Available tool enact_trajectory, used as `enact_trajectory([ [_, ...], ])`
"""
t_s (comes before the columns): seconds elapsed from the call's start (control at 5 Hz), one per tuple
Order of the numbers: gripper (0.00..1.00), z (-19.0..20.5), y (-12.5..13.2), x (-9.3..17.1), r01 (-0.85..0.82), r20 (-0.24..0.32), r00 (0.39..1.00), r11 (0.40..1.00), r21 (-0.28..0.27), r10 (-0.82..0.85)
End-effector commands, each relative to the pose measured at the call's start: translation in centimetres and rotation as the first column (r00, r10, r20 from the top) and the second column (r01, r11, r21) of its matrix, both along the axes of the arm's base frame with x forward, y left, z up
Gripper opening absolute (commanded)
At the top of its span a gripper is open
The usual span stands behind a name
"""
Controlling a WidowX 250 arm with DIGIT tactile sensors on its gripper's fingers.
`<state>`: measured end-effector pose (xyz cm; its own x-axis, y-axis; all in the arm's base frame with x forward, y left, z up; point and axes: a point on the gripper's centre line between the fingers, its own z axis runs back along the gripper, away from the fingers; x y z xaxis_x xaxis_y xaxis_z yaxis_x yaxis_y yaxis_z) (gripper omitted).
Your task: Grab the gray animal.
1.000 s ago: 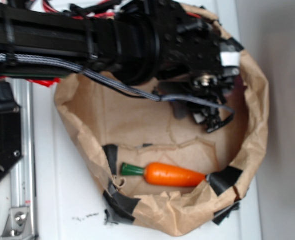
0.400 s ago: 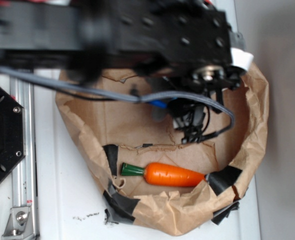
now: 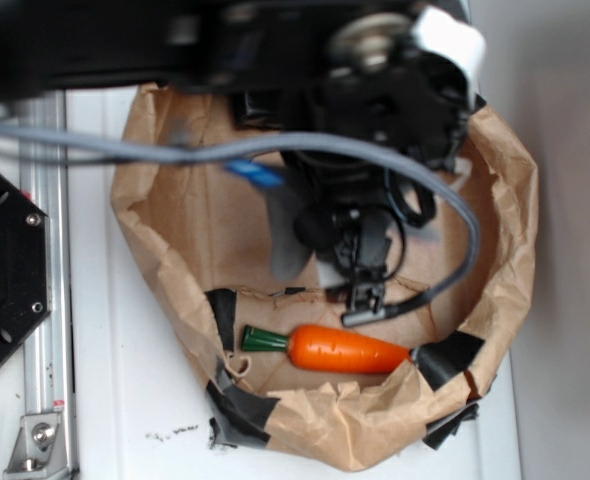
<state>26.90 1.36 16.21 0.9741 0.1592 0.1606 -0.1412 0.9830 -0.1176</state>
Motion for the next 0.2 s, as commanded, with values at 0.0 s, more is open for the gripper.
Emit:
enact_trajectory([
  [0.0, 0.00, -0.41, 0.62, -0.33, -0.084, 0.104, 0.992, 0.994, 0.068, 0.077],
])
